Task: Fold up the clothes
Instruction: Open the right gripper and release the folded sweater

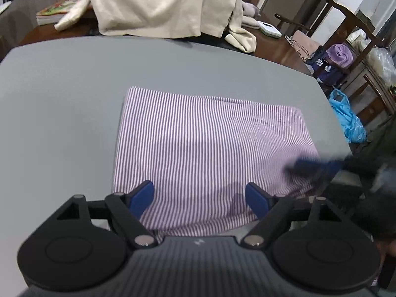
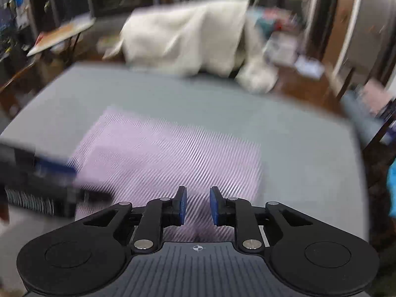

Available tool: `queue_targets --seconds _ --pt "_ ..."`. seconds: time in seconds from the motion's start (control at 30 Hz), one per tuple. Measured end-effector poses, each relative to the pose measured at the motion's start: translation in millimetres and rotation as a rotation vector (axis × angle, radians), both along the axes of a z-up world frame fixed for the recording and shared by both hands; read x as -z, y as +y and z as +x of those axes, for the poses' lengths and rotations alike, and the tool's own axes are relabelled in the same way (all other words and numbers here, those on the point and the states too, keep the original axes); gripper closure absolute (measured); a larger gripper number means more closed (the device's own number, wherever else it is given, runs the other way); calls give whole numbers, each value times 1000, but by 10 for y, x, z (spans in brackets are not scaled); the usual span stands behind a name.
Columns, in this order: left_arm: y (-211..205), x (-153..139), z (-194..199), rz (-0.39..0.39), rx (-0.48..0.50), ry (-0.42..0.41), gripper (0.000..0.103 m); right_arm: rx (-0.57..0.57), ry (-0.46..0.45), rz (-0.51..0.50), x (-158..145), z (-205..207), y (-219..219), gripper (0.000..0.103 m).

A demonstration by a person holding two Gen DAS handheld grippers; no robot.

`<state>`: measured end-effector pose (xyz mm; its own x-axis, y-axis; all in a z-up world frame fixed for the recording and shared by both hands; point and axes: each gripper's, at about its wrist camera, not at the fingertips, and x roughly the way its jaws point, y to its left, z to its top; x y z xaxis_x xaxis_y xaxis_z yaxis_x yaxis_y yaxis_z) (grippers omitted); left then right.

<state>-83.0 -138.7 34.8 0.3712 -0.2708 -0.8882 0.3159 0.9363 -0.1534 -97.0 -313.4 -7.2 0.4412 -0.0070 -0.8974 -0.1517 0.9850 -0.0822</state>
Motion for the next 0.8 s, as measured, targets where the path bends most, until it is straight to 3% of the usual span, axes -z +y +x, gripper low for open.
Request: queue_targets --seconds 0.13,0.27,0.43,0.63,0.8 --pt "-101 32 -27 51 21 -10 17 5 -20 -14 -72 -66 47 82" --pt "-89 6 -57 49 3 -14 17 -13 -5 -26 -75 -98 38 82" --pt "4 -132 -186 3 -76 -31 17 -22 -3 -42 -120 -123 72 82" --pt "64 -222 -382 -18 -97 -42 17 -31 -12 -45 -166 -218 62 82" --pt "89 -98 -583 -27 -147 4 17 -30 -31 -56 -184 -360 71 81"
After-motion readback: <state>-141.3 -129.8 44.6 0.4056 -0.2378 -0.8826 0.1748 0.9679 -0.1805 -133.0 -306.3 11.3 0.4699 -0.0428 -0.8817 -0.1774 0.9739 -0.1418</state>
